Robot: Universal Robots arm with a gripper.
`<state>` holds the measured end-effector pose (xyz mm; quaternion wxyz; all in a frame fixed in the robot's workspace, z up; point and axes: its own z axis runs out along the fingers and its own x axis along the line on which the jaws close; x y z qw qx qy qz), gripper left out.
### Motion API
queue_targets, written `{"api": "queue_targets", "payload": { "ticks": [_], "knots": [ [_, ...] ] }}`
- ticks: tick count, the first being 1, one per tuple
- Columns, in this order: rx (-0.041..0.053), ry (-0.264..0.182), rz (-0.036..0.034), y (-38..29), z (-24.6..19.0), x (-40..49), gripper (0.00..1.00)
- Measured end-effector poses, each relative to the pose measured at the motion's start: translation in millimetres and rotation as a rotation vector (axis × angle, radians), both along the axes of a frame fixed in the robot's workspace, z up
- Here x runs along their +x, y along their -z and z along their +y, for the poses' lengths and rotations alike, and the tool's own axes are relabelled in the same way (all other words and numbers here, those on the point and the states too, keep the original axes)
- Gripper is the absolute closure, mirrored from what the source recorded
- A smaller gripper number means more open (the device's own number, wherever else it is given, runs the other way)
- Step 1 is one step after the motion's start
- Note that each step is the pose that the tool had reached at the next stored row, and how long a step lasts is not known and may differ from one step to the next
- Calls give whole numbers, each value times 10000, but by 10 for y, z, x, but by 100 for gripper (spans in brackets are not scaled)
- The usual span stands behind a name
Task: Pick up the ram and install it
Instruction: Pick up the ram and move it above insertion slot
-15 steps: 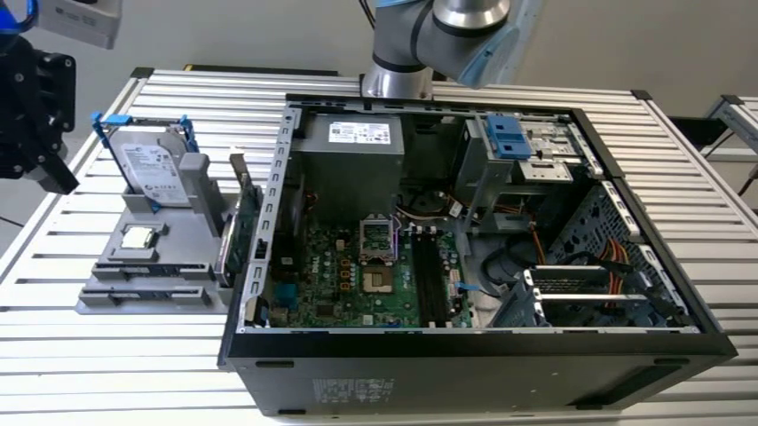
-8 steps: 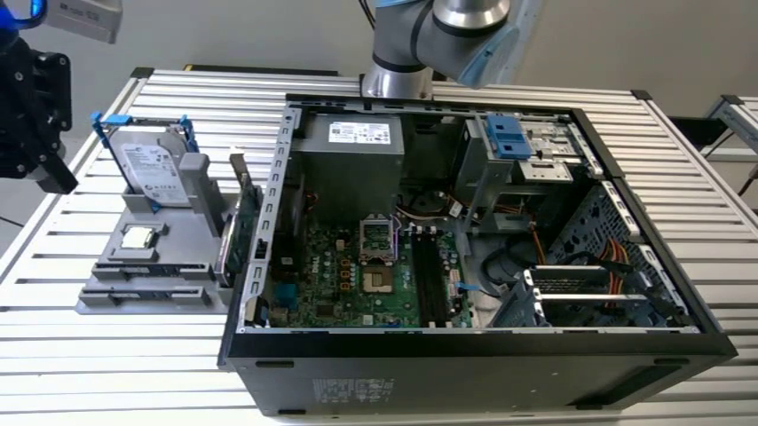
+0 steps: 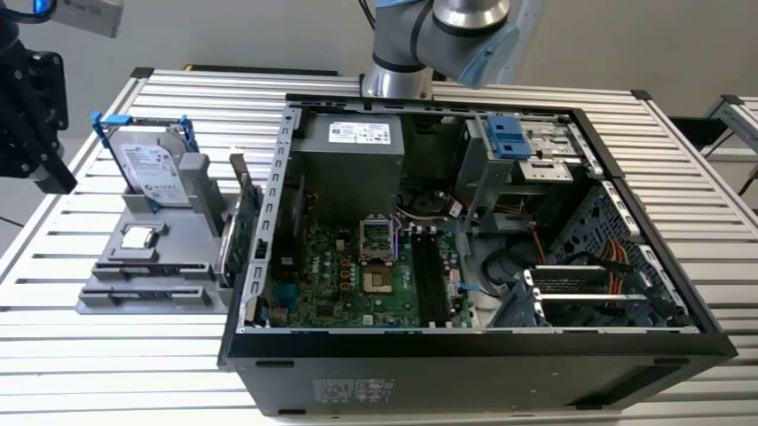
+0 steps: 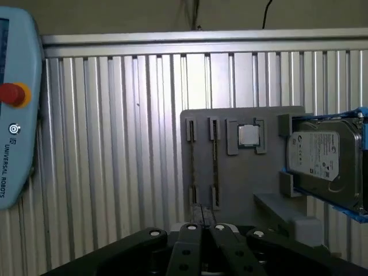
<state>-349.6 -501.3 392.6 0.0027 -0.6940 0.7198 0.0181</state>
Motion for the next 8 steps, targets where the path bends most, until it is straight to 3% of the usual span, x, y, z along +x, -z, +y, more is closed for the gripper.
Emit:
{"api": "queue_targets", "payload": {
  "ticks": [8],
  "knots": [
    [0,-786,0,0,0,0,100]
  ]
}}
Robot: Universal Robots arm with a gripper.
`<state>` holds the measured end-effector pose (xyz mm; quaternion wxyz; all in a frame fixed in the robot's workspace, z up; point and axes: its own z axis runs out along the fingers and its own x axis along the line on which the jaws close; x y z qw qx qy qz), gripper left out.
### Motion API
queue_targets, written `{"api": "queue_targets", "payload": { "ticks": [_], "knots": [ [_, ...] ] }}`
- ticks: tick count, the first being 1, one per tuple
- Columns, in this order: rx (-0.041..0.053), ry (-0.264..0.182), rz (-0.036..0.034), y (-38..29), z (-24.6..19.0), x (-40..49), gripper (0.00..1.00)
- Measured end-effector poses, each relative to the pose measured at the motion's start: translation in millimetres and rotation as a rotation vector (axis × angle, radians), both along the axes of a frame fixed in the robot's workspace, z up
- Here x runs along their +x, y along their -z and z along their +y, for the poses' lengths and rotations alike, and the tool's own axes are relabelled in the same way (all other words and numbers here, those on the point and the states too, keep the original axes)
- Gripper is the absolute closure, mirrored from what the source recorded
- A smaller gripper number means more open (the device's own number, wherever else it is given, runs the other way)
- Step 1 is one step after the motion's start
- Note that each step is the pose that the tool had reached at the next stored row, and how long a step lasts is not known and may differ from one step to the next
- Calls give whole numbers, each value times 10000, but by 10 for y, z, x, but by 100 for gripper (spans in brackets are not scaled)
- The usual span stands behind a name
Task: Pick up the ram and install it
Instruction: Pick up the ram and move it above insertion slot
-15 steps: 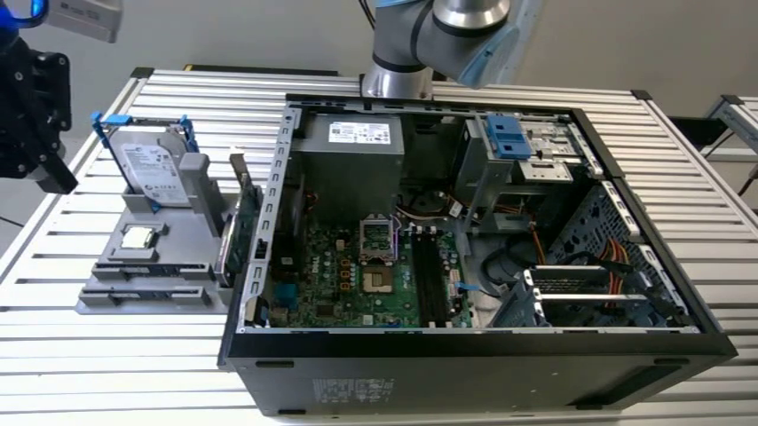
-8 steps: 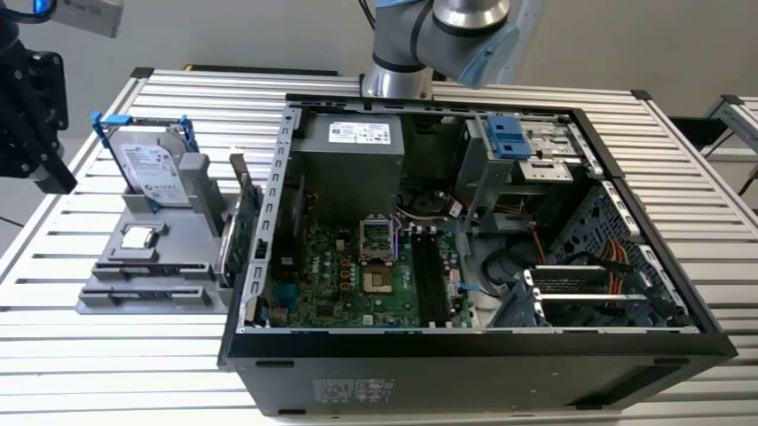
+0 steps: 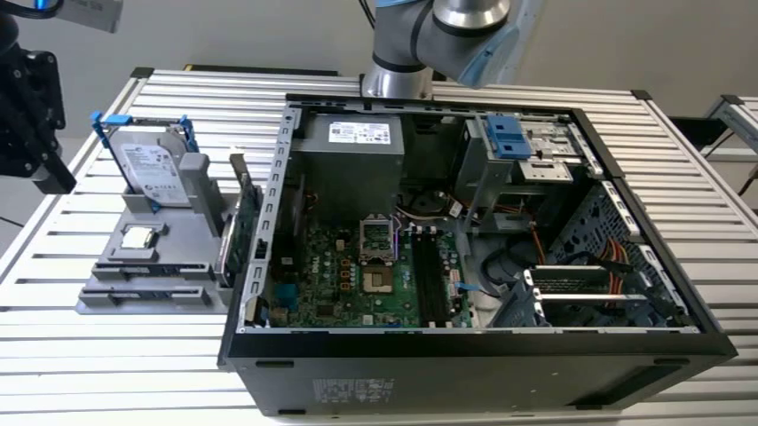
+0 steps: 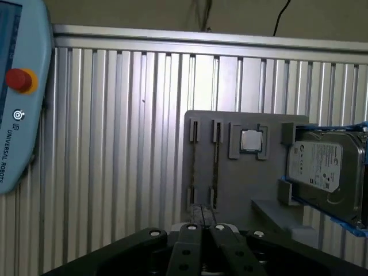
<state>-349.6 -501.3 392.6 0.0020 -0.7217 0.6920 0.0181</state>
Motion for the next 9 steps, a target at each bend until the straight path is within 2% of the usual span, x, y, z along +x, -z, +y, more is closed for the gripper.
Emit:
{"api": "queue_targets", "payload": {
  "ticks": [5,9],
  "knots": [
    [1,-304,0,0,0,0,100],
    [0,-351,0,0,0,0,100]
  ]
}}
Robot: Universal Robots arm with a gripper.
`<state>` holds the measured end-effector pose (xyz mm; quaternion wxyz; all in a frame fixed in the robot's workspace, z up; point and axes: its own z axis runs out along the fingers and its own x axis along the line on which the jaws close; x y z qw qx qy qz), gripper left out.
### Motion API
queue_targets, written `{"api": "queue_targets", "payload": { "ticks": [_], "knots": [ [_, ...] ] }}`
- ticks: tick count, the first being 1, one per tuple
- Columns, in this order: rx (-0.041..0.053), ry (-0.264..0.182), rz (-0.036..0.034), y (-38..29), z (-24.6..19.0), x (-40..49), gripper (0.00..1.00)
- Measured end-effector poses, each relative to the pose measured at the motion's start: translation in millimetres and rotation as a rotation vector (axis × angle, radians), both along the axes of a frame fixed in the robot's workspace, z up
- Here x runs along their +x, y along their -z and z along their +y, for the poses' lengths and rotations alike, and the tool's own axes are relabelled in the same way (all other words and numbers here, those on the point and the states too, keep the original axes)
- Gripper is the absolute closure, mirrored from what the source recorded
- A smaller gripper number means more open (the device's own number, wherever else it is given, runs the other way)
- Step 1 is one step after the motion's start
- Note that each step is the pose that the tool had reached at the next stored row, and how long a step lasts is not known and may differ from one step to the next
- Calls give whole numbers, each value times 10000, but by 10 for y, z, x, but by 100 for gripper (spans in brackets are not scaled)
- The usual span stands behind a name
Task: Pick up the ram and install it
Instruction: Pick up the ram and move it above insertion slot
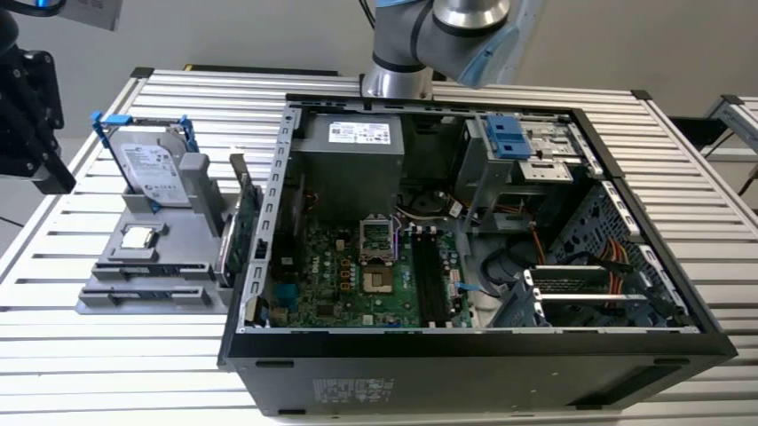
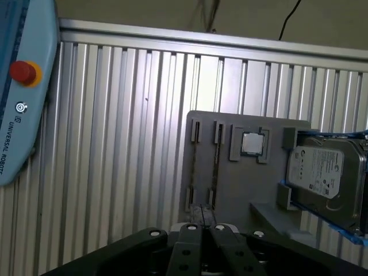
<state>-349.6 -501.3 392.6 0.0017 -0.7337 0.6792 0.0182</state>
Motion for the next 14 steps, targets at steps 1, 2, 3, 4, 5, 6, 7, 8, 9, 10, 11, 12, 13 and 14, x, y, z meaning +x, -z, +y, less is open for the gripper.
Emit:
{"api": "queue_targets", "payload": {
  "ticks": [1,2,3,4,5,6,7,8,9,10,11,12,13,14],
  "knots": [
    [0,-5,1,0,0,0,100],
    [-1,-11,1,0,0,0,100],
    [0,-16,0,0,0,0,100],
    [0,-22,1,0,0,0,100],
    [0,-27,0,0,0,0,100],
    [0,-32,0,0,0,0,100],
    [0,-37,1,0,0,0,100],
    [0,-43,0,0,0,0,100],
    [0,-48,1,0,0,0,0],
    [0,-53,0,0,0,0,0],
    [0,-59,1,0,0,0,0],
    [0,-64,0,0,0,0,0],
    [0,-69,0,0,0,0,0],
    [0,-74,0,0,0,0,0]
  ]
}}
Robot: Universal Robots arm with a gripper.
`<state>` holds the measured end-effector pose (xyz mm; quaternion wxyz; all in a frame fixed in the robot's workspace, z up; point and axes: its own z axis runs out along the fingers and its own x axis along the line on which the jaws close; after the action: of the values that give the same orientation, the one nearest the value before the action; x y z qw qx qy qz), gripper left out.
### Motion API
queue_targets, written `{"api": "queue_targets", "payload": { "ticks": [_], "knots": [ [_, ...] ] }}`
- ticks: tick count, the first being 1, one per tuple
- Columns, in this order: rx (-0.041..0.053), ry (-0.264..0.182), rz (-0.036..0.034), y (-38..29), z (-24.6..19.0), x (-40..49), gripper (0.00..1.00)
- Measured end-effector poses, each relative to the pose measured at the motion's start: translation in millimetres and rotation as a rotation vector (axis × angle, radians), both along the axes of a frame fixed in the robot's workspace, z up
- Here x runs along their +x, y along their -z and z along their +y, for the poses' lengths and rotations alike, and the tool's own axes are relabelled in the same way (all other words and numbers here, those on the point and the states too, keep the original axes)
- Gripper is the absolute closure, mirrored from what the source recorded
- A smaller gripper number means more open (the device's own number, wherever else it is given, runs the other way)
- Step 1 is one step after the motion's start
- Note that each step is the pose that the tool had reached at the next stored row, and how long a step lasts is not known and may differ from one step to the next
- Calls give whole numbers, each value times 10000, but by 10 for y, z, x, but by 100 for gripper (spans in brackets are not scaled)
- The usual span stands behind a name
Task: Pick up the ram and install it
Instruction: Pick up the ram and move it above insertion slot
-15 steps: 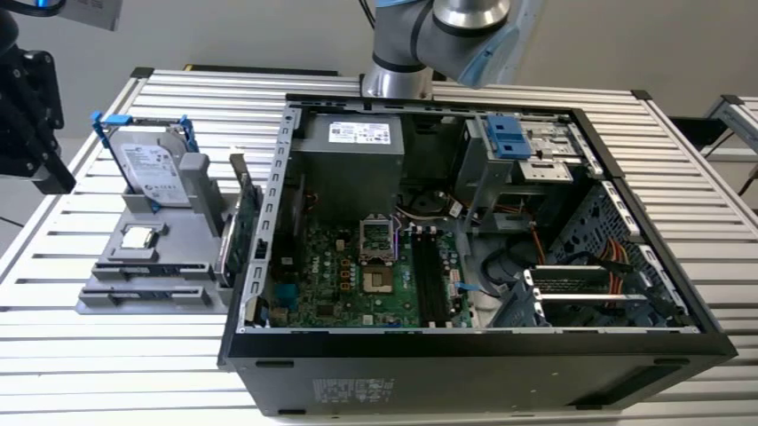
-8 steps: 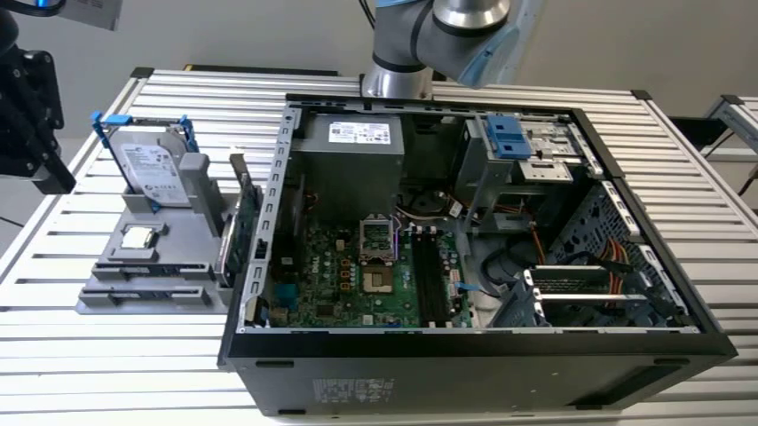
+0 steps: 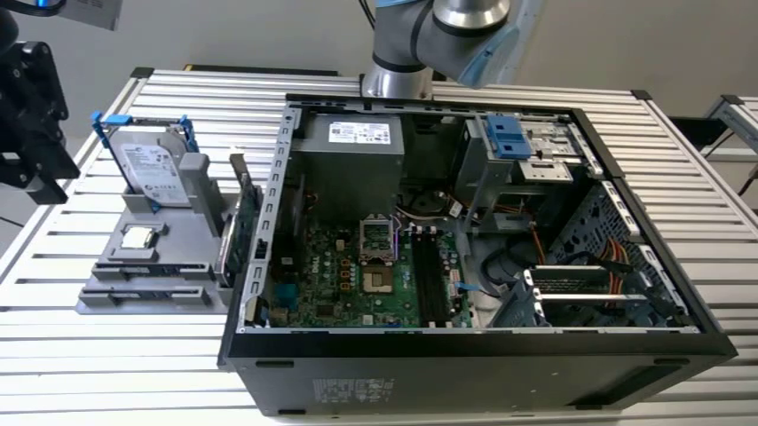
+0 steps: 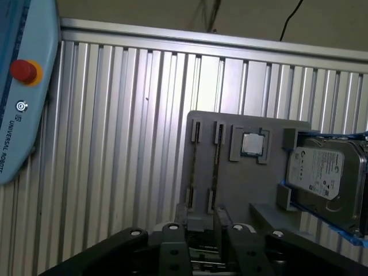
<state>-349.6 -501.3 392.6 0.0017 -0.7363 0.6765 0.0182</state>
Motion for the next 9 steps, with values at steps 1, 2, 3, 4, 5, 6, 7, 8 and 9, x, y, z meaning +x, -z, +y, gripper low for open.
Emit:
{"api": "queue_targets", "payload": {
  "ticks": [1,2,3,4,5,6,7,8,9],
  "knots": [
    [0,-6,0,0,0,0,0],
    [0,-11,0,0,0,0,0],
    [0,-16,0,0,0,0,0],
    [0,-22,0,0,0,0,0],
    [0,-27,0,0,0,0,0],
    [0,-32,0,0,0,0,0],
    [0,-38,0,0,0,0,0],
    [0,-43,0,0,0,0,0],
    [0,-46,1,0,0,0,0]
  ]
}}
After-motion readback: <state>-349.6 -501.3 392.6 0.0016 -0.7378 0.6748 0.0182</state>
